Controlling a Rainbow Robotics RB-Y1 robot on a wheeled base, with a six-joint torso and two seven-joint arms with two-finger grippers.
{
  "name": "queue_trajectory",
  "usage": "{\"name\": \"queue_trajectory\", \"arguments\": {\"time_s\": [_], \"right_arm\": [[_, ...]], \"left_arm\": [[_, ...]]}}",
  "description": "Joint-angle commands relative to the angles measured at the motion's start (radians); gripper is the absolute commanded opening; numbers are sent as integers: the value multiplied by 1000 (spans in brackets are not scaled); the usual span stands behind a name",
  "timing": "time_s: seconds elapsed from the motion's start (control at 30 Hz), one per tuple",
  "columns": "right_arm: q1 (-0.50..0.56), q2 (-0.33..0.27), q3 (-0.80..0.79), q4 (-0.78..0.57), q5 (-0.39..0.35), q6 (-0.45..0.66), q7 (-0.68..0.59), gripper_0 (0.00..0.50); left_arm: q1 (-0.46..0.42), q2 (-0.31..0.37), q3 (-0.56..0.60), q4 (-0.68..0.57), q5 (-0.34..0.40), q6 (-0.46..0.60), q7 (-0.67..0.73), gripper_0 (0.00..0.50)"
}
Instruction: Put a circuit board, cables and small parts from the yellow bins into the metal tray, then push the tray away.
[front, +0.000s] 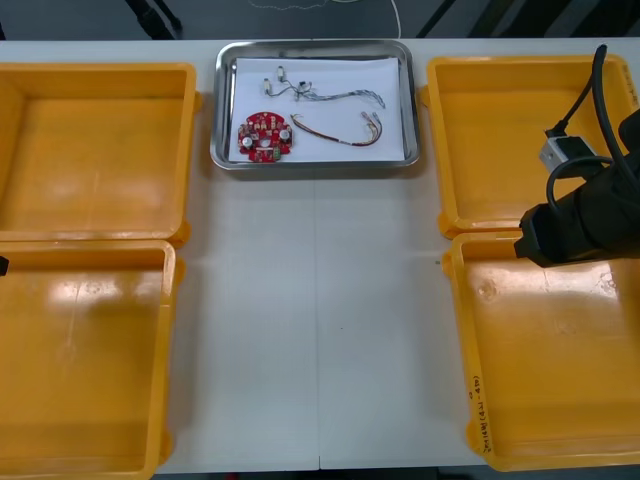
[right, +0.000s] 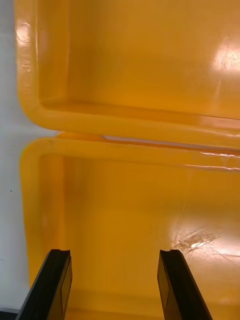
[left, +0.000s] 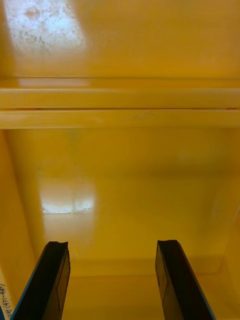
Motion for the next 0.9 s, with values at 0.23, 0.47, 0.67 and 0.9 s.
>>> {"name": "queue_trajectory", "arguments": {"time_s": [0.23, 0.47, 0.67, 0.9], "right_arm": [[92, 49, -101, -41, 49, 5, -31, 500], [114, 60, -118, -39, 73, 5, -24, 500], [134, 77, -118, -41, 99, 5, -21, 500], [134, 77, -118, -39, 99, 5, -21, 500]], "left_arm": [[11, 37, 29, -28, -4, 6, -61, 500], [11, 37, 29, -28, -4, 6, -61, 500], [11, 37, 29, -28, -4, 6, -61, 500], [11, 37, 29, -28, -4, 6, -61, 500]]}}
